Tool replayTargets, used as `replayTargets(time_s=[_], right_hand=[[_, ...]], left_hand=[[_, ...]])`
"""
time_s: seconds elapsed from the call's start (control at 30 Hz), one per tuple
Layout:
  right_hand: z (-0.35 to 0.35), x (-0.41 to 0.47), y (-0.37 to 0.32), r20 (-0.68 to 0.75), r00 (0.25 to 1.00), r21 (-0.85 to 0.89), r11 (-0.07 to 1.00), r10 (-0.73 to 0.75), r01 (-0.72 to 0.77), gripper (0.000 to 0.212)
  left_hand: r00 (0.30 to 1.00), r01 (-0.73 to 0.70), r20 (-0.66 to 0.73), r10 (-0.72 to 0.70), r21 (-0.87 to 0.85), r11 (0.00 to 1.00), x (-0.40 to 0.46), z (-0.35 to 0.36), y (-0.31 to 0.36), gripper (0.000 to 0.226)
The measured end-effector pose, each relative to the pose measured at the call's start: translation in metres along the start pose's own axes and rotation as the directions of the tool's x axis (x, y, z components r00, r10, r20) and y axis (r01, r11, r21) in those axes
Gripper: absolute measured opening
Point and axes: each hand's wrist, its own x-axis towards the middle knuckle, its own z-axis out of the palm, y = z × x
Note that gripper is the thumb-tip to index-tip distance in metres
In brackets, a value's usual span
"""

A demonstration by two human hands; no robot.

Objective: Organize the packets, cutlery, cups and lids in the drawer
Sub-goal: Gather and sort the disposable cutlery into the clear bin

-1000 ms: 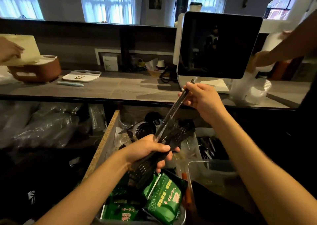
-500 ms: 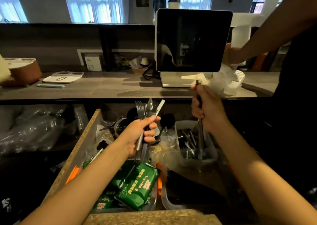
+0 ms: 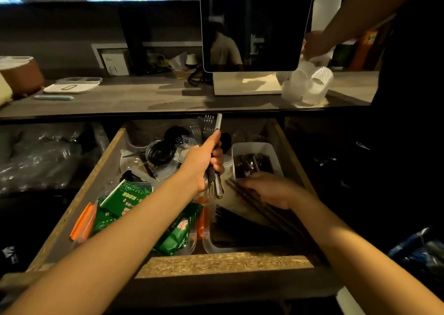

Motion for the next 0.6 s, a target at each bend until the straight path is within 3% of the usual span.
replayTargets(time_s=[0.07,0.13,0.23,0.33,0.43,0.5,0.6], right_hand=[[-0.002,0.002,0.001,-0.062,0.998,0.006,1.0,-0.018,0.018,0.026],[-0.008,0.002,-0.009,-0.145,0.987,0.285,0.953,-0.064,0.104,0.036],[-0.008,-0.006,-0.026,-0.201,0.979,0.649,0.743,-0.035,0.16,0.048],[0.003,-0.009,-0.031,-0.21,0.978,0.822,0.542,0.003,0.175,0.053],[0.009,-0.011,-0.038,-0.264,0.962,0.917,0.327,0.069,0.228,0.046],[0.009,-0.01,-0.04,-0.297,0.95,0.906,0.344,0.097,0.247,0.045],[0.007,-0.009,-0.037,-0.2,0.979,0.872,0.46,0.028,0.164,0.057]], left_hand=[[1.0,0.001,0.002,-0.001,-0.039,0.999,0.003,0.005,-0.005,0.032],[0.999,-0.037,0.006,0.038,-0.112,0.993,0.005,0.014,-0.009,0.028],[0.989,-0.143,-0.003,0.146,-0.255,0.957,0.007,0.029,-0.009,0.018],[0.98,-0.186,0.004,0.2,-0.351,0.918,0.007,0.042,-0.006,0.015],[0.987,-0.148,0.012,0.161,-0.334,0.931,0.004,0.052,-0.016,0.013],[0.989,-0.135,0.014,0.147,-0.323,0.937,0.004,0.055,-0.026,0.014],[0.981,-0.187,-0.003,0.194,-0.28,0.942,0.009,0.054,-0.027,0.018]])
